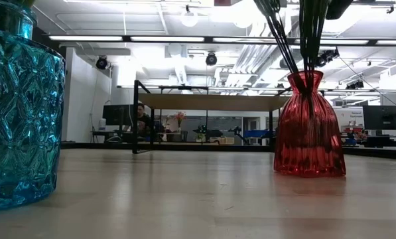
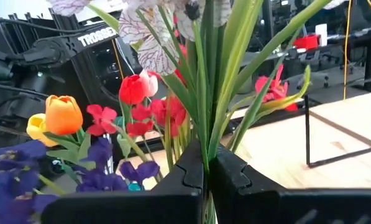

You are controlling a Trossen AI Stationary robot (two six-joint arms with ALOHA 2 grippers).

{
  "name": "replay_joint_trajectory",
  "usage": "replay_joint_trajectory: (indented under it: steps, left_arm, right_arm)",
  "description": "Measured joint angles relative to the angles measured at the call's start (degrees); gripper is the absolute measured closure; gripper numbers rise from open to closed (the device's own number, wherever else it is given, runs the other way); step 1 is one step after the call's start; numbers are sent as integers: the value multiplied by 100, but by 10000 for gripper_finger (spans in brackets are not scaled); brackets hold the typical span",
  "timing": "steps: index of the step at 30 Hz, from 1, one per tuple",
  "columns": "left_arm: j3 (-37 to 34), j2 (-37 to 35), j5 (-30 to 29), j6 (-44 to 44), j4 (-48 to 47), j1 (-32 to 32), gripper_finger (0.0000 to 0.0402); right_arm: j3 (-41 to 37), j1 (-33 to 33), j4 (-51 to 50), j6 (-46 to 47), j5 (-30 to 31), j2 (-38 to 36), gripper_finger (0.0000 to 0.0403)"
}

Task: Pick and place flowers into a vace then onto a shelf
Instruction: Put the white flowers into the red transparent vase

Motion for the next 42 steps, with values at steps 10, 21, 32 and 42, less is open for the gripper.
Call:
replay_joint_trajectory:
  steps: [10,21,32,42]
  left_arm:
    - [0,0,10,0,-8,0,163]
    - [0,0,13,0,-6,0,163]
    - [0,0,6,9,-6,0,163]
    - [0,0,4,30,-6,0,163]
  right_arm:
    - [0,0,-210,250,68,22,403]
    - [2,-4,-97,458,81,22,403]
    - [2,-4,138,514,297,526,403]
    - [11,-4,-97,671,467,906,403]
